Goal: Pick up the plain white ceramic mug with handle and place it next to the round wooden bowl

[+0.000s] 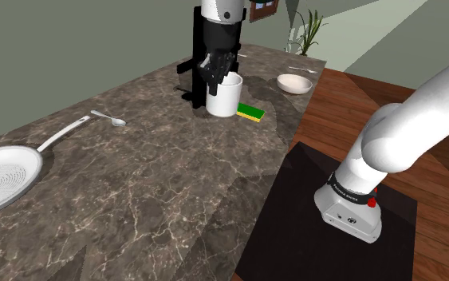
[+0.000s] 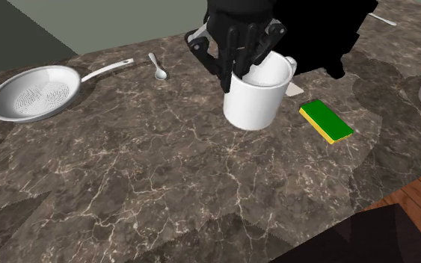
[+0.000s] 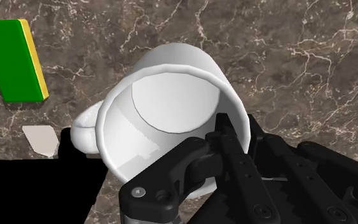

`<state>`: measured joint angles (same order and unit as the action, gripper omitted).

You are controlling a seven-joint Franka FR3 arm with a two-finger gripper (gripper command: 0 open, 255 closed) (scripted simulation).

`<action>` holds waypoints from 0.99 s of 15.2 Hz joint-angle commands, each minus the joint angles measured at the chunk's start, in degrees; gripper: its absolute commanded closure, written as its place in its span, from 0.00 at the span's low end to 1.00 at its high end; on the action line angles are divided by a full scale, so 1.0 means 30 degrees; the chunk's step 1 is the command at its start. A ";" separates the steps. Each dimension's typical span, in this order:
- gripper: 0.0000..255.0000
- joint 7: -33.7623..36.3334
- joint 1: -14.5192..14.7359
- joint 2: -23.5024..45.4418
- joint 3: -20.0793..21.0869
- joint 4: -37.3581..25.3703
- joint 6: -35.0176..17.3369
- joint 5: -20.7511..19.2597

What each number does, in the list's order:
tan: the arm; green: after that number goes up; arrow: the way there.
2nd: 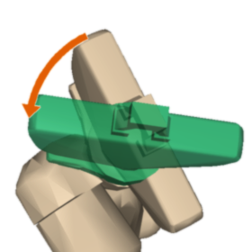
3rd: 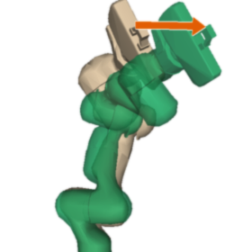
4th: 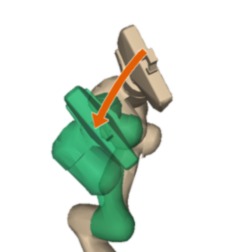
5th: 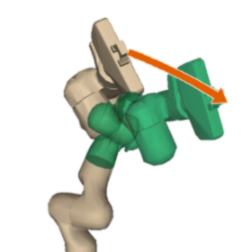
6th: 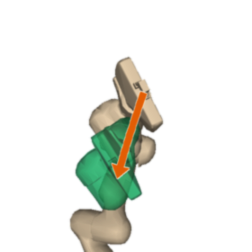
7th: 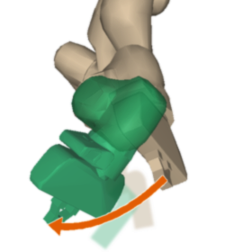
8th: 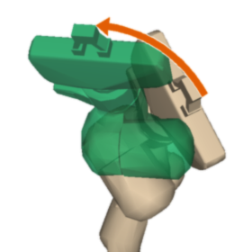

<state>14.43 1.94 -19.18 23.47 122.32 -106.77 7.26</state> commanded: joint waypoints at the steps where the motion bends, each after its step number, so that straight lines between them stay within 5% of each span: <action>1: 1.00 -0.1125 -0.0293 -0.0522 -0.0778 0.0614 -0.0040 -0.0007; 15: 1.00 -0.7748 -0.2682 -0.1179 -0.5602 0.1631 -0.0044 -0.1373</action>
<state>-7.32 -5.51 -23.04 7.70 127.31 -106.70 3.56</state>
